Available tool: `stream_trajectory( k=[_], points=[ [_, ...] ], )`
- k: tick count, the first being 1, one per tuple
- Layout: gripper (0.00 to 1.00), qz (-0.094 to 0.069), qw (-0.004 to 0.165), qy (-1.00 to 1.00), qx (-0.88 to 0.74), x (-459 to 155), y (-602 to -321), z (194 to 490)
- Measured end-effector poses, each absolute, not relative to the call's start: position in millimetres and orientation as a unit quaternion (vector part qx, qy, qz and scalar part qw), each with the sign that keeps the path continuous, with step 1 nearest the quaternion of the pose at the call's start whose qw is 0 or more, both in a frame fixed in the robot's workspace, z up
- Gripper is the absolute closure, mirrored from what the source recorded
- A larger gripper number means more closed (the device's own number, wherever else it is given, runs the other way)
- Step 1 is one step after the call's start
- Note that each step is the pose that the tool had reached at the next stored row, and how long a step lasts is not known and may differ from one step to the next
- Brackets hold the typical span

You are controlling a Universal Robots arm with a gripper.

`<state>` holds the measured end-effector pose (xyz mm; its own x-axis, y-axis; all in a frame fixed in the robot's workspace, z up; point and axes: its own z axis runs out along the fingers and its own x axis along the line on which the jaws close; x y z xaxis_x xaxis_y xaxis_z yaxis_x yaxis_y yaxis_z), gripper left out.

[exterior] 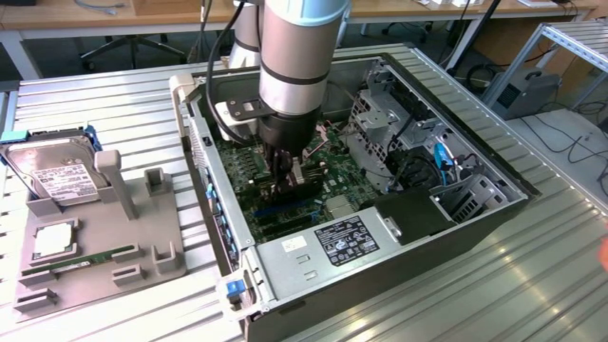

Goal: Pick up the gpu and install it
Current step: 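Insert the gpu into the slot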

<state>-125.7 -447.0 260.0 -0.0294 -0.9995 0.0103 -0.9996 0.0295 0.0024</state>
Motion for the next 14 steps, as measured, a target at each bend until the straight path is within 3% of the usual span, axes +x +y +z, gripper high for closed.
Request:
stream_trajectory(
  k=[10,12,14],
  points=[
    [0.73,0.002,0.004,-0.717,0.697,-125.7,-446.8,256.1],
    [0.66,0.003,0.004,-0.717,0.697,-125.8,-446.9,256.3],
    [0.66,0.003,0.004,-0.717,0.697,-125.7,-447.0,256.3]
  ],
)
